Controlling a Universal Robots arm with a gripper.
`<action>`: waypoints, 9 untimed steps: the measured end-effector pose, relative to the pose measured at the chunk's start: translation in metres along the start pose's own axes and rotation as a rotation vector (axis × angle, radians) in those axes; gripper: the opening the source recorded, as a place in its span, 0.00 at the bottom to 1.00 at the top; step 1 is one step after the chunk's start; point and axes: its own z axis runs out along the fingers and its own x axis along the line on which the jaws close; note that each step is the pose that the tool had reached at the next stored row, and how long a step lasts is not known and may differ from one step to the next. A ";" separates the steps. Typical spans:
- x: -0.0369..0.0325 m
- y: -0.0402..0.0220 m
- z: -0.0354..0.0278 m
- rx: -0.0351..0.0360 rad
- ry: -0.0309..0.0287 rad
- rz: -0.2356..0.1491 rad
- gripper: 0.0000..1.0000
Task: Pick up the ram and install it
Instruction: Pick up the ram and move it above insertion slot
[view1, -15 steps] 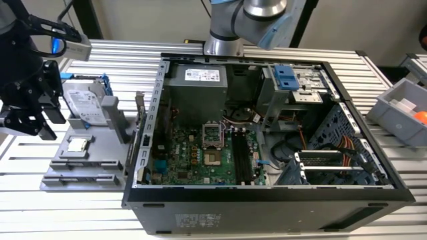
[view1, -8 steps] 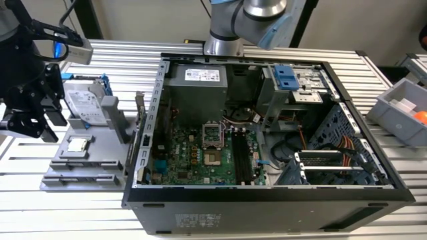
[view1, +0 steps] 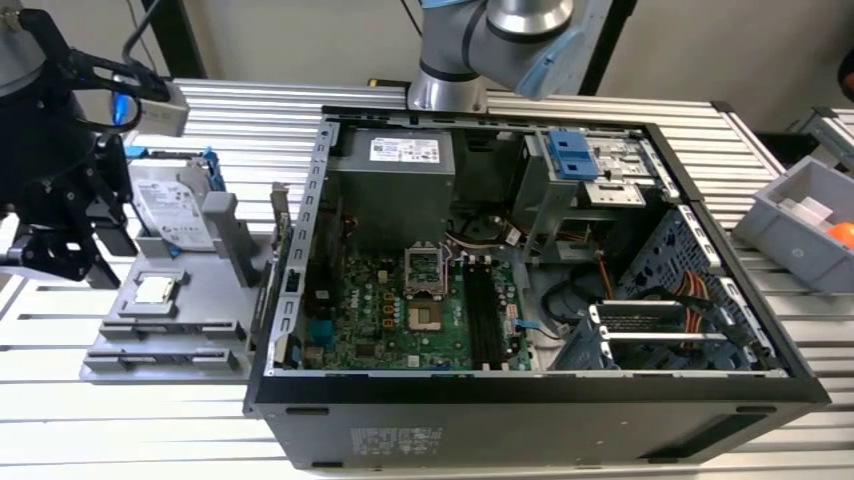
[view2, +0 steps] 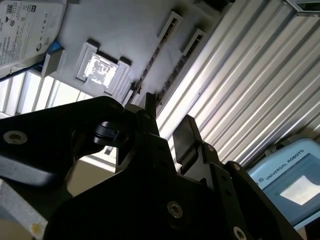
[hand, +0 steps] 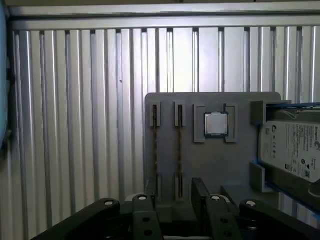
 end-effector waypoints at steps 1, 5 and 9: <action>0.0000 0.0000 0.0008 0.0001 -0.0001 0.000 1.00; -0.0001 -0.0001 0.0040 0.0001 -0.0001 0.000 1.00; -0.0001 -0.0001 0.0068 0.0001 -0.0001 0.000 1.00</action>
